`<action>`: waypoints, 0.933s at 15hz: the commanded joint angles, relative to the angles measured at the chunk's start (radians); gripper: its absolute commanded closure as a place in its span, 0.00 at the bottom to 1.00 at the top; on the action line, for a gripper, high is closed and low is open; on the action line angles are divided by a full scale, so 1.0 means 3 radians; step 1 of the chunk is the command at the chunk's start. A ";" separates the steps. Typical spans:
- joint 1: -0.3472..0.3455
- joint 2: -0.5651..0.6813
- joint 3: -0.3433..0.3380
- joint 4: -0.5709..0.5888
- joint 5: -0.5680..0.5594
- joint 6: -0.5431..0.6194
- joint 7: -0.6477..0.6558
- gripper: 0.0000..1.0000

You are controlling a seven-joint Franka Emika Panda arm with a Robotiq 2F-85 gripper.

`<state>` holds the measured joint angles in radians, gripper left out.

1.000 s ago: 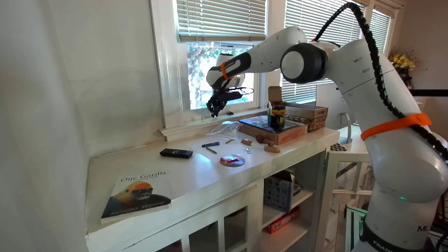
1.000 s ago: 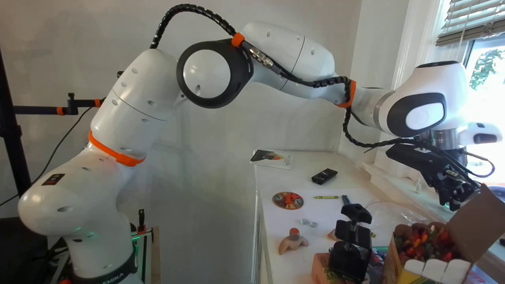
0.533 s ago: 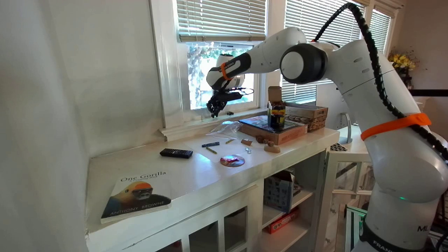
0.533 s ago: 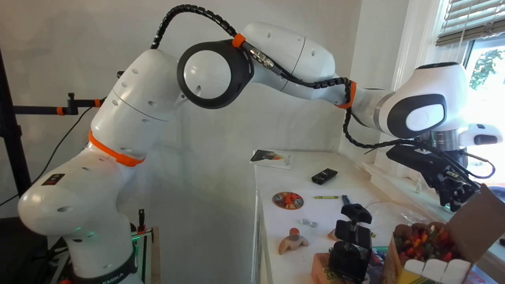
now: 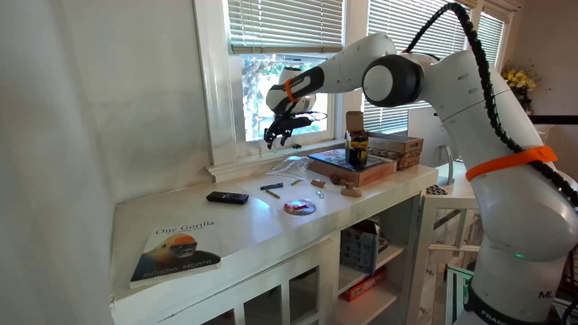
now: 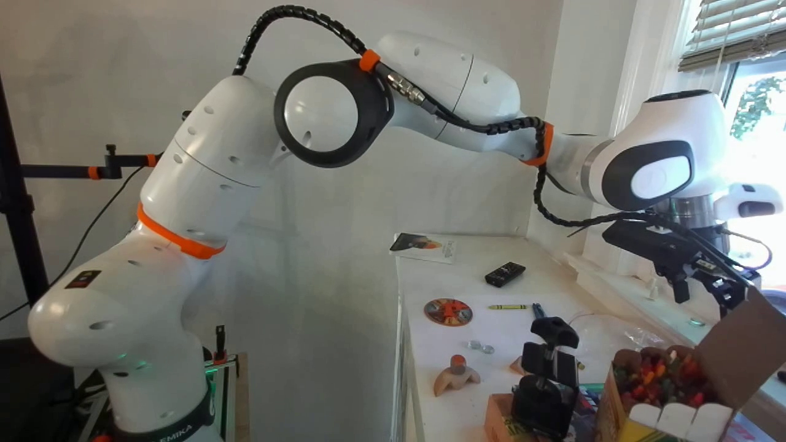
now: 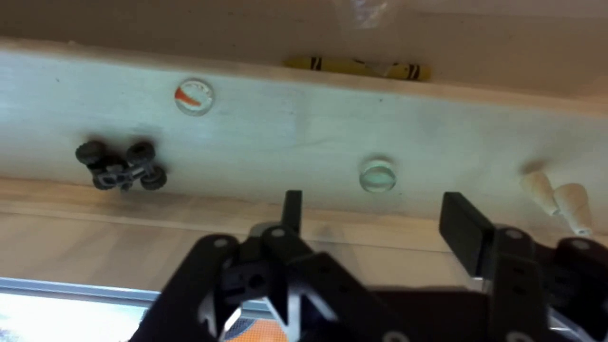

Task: Pick up one shiny object from the counter and put it on the windowsill.

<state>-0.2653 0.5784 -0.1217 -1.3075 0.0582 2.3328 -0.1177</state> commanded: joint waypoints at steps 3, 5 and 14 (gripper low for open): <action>0.0120 -0.0240 -0.0112 -0.0126 -0.0250 -0.0264 0.0135 0.00; 0.0183 -0.0385 -0.0140 -0.0189 -0.0374 -0.0495 0.0184 0.00; 0.0384 -0.1002 -0.0089 -0.0475 -0.0532 -0.1505 0.0356 0.00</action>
<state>-0.1746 0.3504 -0.1408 -1.3755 -0.0595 1.9423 -0.0755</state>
